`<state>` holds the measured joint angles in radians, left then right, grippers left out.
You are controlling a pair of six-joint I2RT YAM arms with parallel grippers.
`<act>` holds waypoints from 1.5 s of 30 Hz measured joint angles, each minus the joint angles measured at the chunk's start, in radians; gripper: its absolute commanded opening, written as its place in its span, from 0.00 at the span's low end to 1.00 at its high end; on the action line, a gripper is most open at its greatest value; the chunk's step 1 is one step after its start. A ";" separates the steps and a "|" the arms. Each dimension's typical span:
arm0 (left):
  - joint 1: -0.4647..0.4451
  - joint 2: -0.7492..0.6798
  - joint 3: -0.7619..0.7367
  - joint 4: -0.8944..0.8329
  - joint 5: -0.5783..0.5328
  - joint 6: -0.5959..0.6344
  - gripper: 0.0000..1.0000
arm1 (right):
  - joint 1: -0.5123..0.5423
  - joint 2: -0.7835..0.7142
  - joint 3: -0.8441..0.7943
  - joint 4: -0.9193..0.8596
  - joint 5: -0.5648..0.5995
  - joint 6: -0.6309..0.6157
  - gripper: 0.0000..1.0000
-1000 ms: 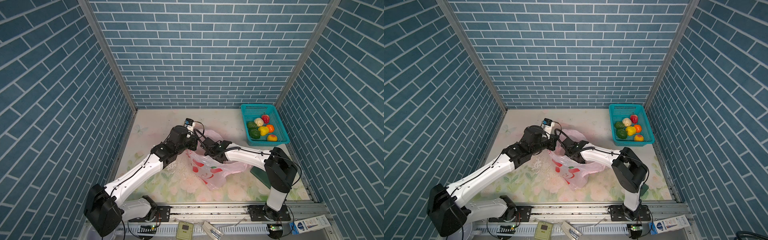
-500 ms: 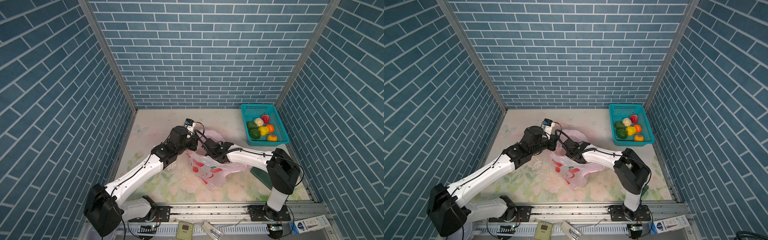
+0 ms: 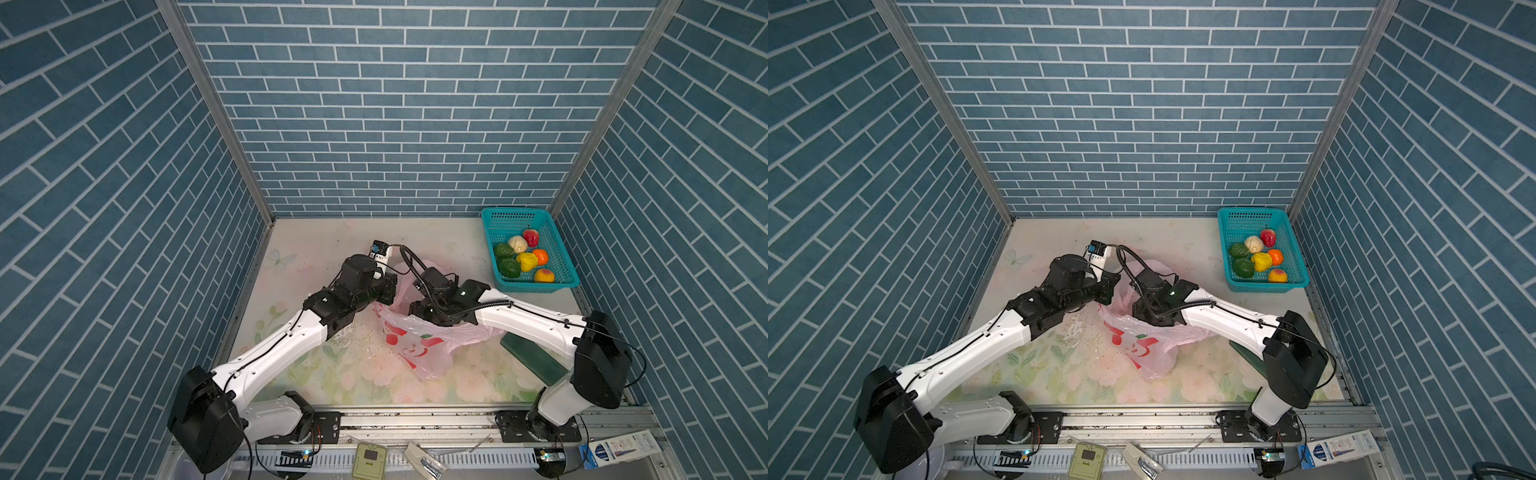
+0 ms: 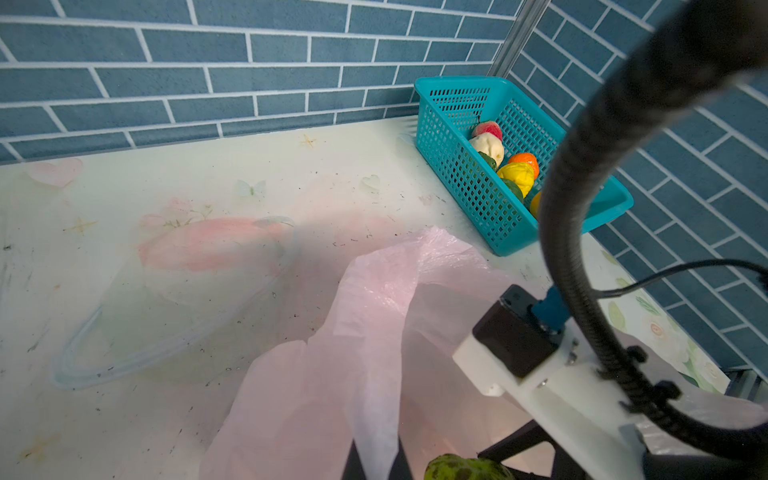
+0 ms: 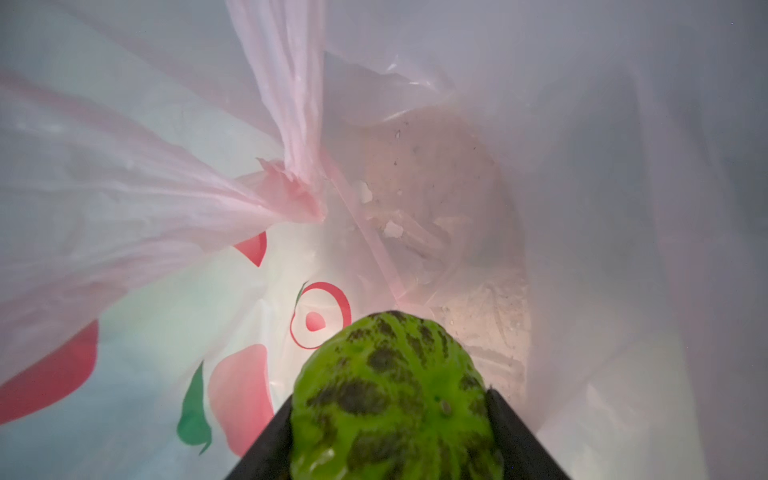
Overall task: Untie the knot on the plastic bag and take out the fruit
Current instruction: 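Lift the lime-green fruit up out of the bag with the right gripper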
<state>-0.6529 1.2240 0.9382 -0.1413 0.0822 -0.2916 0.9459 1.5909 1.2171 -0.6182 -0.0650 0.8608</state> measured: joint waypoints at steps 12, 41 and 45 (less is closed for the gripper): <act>0.000 0.000 -0.007 0.004 0.014 0.012 0.00 | -0.051 -0.080 0.061 -0.019 0.011 0.026 0.33; 0.000 0.033 -0.015 0.035 0.030 0.019 0.00 | -0.265 -0.289 0.190 -0.137 0.023 0.032 0.34; 0.000 0.033 -0.015 0.035 0.028 0.019 0.00 | -0.386 -0.313 0.194 -0.159 0.003 0.008 0.35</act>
<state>-0.6529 1.2572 0.9230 -0.1066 0.1101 -0.2726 0.5598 1.2778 1.4109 -0.7769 -0.0616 0.8688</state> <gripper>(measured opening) 0.044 0.617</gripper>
